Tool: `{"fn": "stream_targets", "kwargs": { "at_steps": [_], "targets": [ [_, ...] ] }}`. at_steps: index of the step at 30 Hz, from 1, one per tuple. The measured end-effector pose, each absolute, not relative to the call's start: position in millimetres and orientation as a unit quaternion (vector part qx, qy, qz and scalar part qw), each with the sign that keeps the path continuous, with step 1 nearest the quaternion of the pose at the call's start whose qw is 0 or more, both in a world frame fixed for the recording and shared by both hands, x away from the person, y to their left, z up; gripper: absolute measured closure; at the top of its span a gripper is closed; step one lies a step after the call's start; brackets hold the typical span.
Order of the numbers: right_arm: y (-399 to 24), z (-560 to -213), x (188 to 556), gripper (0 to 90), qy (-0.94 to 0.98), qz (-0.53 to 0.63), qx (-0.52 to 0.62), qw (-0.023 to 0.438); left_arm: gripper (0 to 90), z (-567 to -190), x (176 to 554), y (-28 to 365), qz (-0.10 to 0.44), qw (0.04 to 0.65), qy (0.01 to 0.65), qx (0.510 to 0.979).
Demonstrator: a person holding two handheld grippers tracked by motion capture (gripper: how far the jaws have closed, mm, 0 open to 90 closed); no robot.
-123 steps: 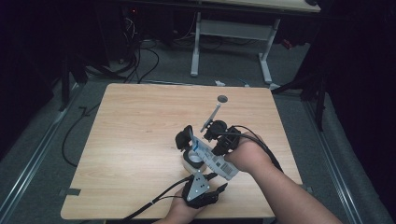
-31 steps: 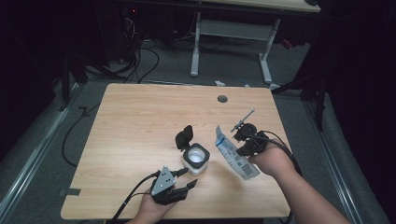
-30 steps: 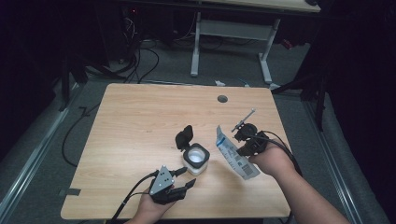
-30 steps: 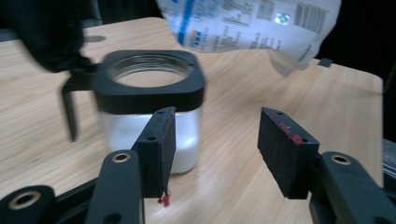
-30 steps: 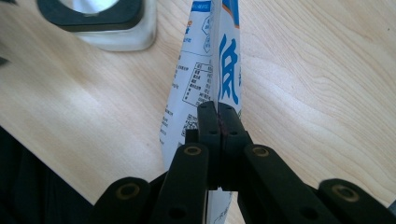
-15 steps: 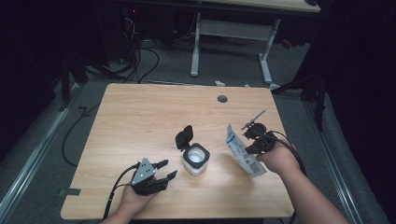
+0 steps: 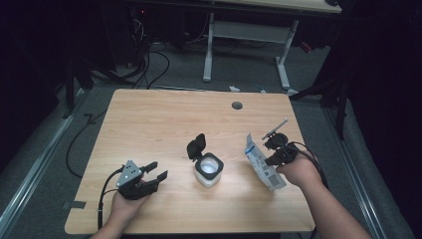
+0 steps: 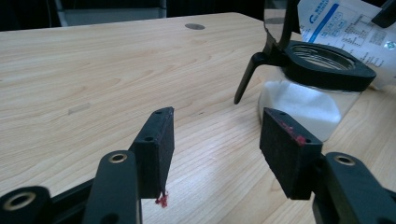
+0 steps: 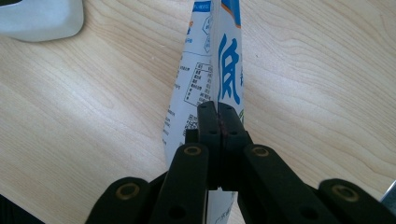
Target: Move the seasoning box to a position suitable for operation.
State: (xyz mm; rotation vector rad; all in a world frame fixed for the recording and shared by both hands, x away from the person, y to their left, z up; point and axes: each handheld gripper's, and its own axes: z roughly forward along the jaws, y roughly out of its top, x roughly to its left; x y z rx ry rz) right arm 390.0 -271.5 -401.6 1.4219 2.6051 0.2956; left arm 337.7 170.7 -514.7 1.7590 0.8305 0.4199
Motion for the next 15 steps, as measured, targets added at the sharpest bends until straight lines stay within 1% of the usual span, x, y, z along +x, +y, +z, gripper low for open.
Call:
{"fn": "stream_targets", "kwargs": {
  "at_steps": [6,15],
  "targets": [
    [-271.0,-401.9,386.5,90.0,0.867,0.112,0.476,0.097,45.6,-515.0,338.6,177.6,0.181,0.546,0.357,0.736],
    [-275.3,-397.4,373.7,90.0,0.848,0.181,0.481,0.126,45.6,-516.0,337.5,177.1,0.177,0.544,0.358,0.738]
  ]
}}
